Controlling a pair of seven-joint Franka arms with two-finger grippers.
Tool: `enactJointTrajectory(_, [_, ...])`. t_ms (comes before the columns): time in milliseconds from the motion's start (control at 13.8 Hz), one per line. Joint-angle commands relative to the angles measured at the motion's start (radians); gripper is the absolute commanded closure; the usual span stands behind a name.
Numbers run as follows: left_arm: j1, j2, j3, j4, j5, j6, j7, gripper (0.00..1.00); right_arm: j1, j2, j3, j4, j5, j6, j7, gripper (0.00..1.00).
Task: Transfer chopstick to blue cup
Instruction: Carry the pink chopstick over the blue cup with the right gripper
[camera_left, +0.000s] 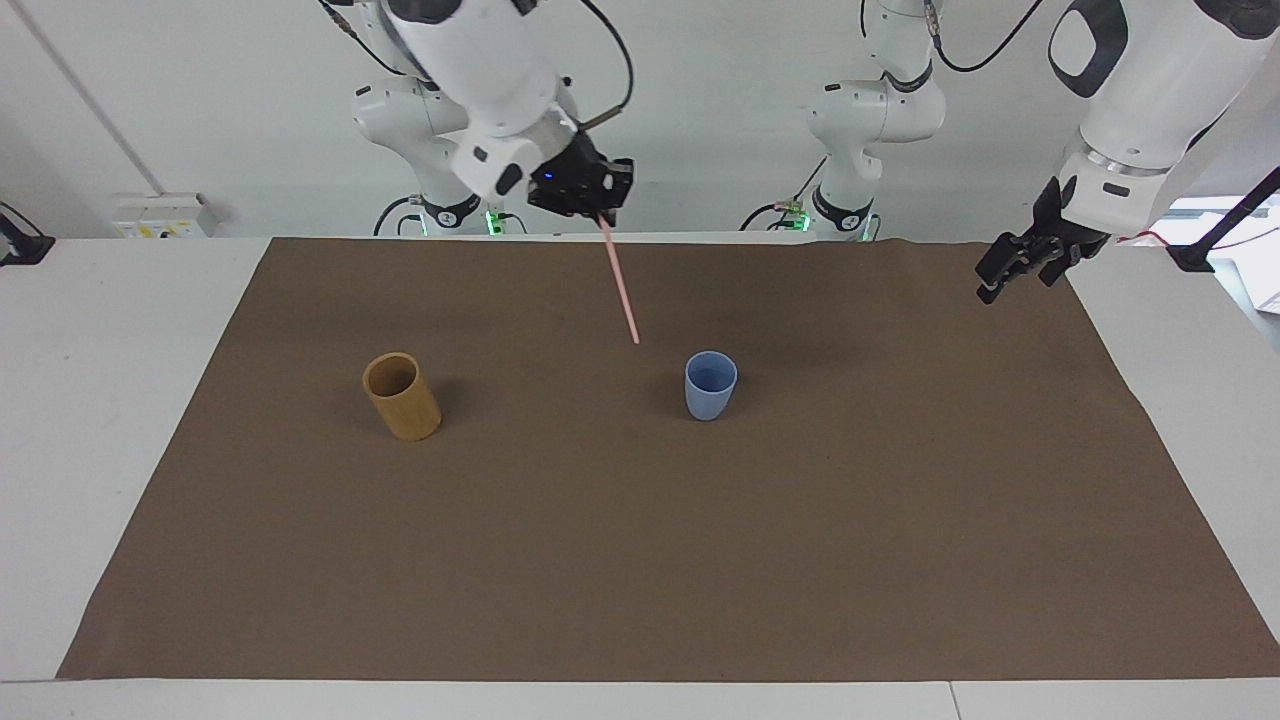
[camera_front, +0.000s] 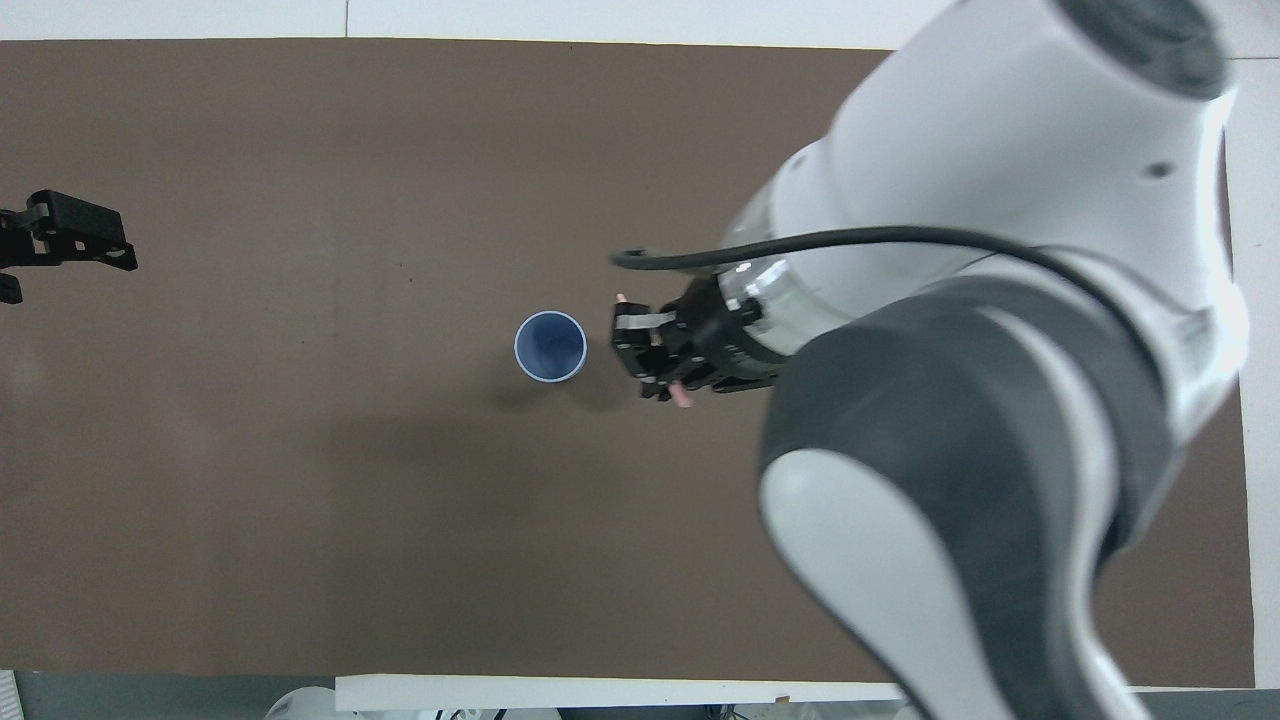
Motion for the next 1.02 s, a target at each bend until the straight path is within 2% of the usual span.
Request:
enactJointTrajectory(0, [0.0, 0.002, 0.001, 0.011, 0.002, -0.022, 0.009, 0.0, 0.056, -0.017, -0.005, -0.13, 0.028, 0.156, 0.063, 1.0])
enactJointTrajectory(291, [0.0, 0.002, 0.0, 0.011, 0.002, -0.022, 0.009, 0.0, 0.102, -0.016, -0.003, -0.23, 0.028, 0.25, 0.069, 1.0])
enactJointTrajectory(509, [0.0, 0.002, 0.001, 0.011, 0.002, -0.022, 0.009, 0.0, 0.105, -0.023, -0.002, -0.267, 0.028, 0.255, 0.065, 1.0])
enactJointTrajectory(655, [0.0, 0.002, 0.001, 0.011, 0.002, -0.022, 0.009, 0.0, 0.107, -0.043, 0.0, -0.319, 0.033, 0.303, 0.06, 1.0])
enactJointTrajectory(945, [0.0, 0.002, 0.001, 0.011, 0.002, -0.022, 0.009, 0.0, 0.105, -0.045, -0.002, -0.331, 0.036, 0.32, 0.059, 1.0])
